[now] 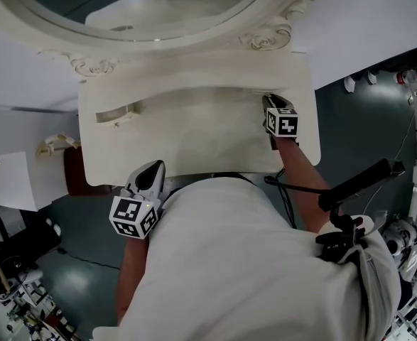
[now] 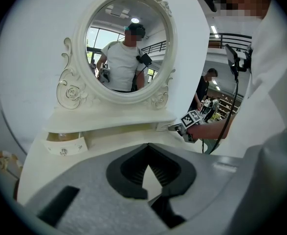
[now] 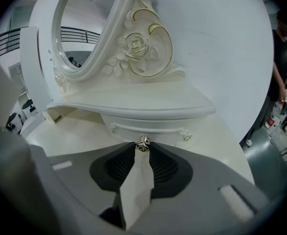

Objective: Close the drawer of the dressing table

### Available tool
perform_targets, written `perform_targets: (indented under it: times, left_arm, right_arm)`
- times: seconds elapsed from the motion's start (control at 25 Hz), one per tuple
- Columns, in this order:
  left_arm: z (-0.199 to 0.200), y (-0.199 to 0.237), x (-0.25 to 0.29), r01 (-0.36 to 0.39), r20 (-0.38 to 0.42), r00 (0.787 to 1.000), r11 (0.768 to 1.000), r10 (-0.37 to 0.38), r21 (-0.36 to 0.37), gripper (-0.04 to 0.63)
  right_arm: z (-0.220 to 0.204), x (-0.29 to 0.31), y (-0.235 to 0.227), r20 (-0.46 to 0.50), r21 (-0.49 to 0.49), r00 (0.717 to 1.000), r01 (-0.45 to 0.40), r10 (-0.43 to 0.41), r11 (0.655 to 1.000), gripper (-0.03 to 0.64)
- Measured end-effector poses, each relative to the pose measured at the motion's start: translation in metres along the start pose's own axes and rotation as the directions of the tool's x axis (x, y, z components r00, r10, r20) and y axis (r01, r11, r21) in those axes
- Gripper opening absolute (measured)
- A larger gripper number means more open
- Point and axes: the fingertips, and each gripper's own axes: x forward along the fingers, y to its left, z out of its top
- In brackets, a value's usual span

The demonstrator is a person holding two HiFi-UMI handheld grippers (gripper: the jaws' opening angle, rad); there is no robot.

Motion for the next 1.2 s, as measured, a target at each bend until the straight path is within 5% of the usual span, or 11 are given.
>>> perform_targets:
  times: [1.2]
  left_arm:
    - [-0.002,-0.009,-0.006,-0.033,0.016,0.999,0.999,0.033,-0.019,0.003]
  right_arm:
    - [0.012,0.005,-0.007,0.001,-0.035,1.000,-0.007,0.007,0.999,0.094]
